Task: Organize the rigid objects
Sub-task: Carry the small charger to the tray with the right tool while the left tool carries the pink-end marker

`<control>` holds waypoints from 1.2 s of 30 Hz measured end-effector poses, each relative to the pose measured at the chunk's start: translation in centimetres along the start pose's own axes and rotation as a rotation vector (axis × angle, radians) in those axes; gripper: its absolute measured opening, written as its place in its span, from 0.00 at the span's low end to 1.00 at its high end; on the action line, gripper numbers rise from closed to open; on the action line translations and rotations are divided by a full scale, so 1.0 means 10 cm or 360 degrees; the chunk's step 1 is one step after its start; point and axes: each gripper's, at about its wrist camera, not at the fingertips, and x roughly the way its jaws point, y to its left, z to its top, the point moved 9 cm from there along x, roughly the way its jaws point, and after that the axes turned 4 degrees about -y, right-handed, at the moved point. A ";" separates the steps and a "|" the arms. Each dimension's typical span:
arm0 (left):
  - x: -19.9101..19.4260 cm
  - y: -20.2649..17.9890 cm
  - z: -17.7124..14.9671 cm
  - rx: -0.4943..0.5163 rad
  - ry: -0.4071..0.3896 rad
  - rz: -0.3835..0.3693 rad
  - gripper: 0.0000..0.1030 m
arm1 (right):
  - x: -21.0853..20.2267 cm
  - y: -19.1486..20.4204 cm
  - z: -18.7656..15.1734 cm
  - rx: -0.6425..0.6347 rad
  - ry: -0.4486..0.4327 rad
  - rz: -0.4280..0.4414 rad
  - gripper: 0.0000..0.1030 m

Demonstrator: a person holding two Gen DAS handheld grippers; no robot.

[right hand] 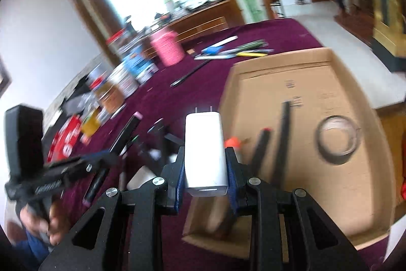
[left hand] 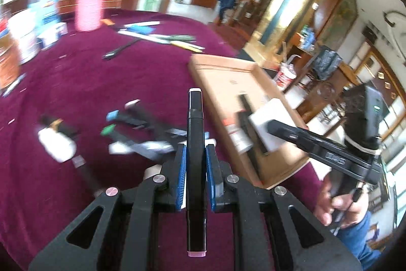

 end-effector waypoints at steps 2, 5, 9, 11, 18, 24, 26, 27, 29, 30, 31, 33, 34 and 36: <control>0.13 -0.15 0.08 0.0006 0.0029 -0.0042 0.11 | 0.01 -0.15 0.11 0.0040 -0.0002 -0.0037 0.24; 0.39 -0.37 0.23 -0.0008 0.0065 -0.0096 0.11 | 0.09 -0.35 0.28 0.0108 0.0015 -0.0090 0.24; 0.85 -0.53 0.43 -0.0056 0.0133 -0.0101 0.11 | 0.19 -0.65 0.49 0.0200 0.0056 -0.0141 0.24; 1.02 -0.55 0.46 -0.0069 0.0162 -0.0090 0.11 | 0.30 -0.78 0.57 0.0230 0.0088 -0.0169 0.24; 1.60 -0.46 0.56 -0.0152 0.0274 0.0017 0.11 | 0.62 -1.05 0.64 0.0283 0.0204 -0.0252 0.24; 1.72 -0.41 0.59 -0.0175 0.0282 0.0064 0.11 | 0.76 -1.16 0.64 0.0311 0.0248 -0.0274 0.24; 1.74 -0.40 0.56 -0.0177 0.0291 0.0070 0.11 | 0.80 -1.20 0.63 0.0336 0.0247 -0.0264 0.23; 1.76 -0.38 0.55 -0.0178 0.0294 0.0081 0.11 | 0.81 -1.20 0.62 0.0344 0.0255 -0.0258 0.23; 1.78 -0.38 0.52 -0.0176 0.0304 0.0088 0.11 | 0.81 -1.20 0.63 0.0339 0.0248 -0.0259 0.23; 1.79 -0.37 0.50 -0.0176 0.0307 0.0087 0.11 | 0.81 -1.19 0.62 0.0331 0.0247 -0.0265 0.23; 1.78 -0.38 0.50 -0.0171 0.0299 0.0089 0.11 | 0.79 -1.18 0.61 0.0317 0.0250 -0.0269 0.23; 1.77 -0.38 0.50 -0.0155 0.0286 0.0092 0.11 | 0.78 -1.18 0.60 0.0314 0.0241 -0.0276 0.23; 1.77 -0.38 0.50 -0.0159 0.0283 0.0092 0.11 | 0.78 -1.18 0.61 0.0316 0.0238 -0.0278 0.23; 1.77 -0.39 0.50 -0.0169 0.0283 0.0092 0.12 | 0.75 -1.18 0.60 0.0313 0.0230 -0.0281 0.24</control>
